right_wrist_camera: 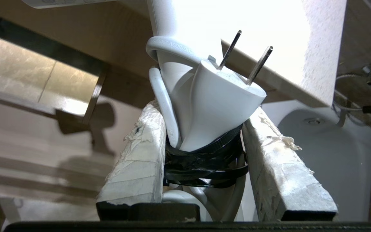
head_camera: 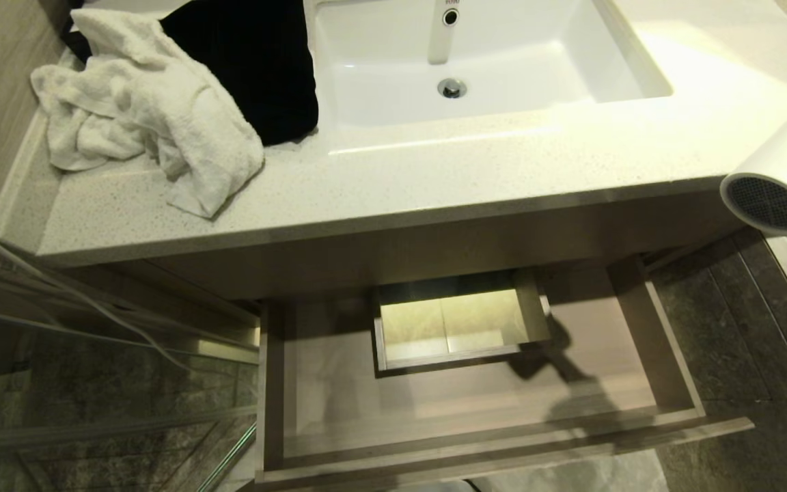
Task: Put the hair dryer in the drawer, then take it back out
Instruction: Place it on the countertop
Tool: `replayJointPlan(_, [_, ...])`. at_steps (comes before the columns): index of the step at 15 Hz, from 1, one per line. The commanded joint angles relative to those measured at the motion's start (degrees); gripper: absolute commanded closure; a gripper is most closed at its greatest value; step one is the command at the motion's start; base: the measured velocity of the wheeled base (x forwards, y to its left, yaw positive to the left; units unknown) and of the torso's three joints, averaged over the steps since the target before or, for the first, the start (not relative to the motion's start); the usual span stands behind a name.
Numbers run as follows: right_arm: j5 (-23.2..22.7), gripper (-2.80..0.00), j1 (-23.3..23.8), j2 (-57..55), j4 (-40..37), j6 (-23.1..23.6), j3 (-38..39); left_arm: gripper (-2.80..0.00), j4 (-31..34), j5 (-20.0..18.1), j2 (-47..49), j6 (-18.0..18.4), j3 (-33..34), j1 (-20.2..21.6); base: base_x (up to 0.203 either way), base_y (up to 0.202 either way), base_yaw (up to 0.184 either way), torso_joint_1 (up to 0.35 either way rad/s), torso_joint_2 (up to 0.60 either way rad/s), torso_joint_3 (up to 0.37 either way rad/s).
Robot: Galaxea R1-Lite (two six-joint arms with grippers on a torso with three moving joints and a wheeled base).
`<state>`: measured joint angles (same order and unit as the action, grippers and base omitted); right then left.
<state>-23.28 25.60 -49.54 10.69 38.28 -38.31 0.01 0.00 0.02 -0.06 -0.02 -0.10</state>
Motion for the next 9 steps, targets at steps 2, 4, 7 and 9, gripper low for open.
replayJointPlan(2, [0.1,0.00,0.2,-3.6,0.0,0.0,-4.0,0.00,0.0,0.0,0.0,0.0,0.0,0.0,0.000,0.000,0.000,0.301,-0.08,0.228])
replayJointPlan(4, [0.2,0.00,0.5,-5.3,0.0,-0.1,-5.7,0.00,0.0,0.0,0.0,0.0,0.0,0.0,0.000,0.000,0.000,0.316,-0.10,0.219])
replayJointPlan(7, [0.2,0.00,1.9,-11.4,0.1,-0.2,-11.9,0.00,0.0,-0.1,0.0,0.0,0.1,0.0,0.000,0.000,0.000,0.337,-0.13,0.195])
replayJointPlan(9, [0.2,0.00,2.9,-15.4,0.1,-0.1,-15.3,0.00,0.0,0.0,0.0,0.0,0.0,0.0,0.000,0.000,0.000,0.343,-0.17,0.179])
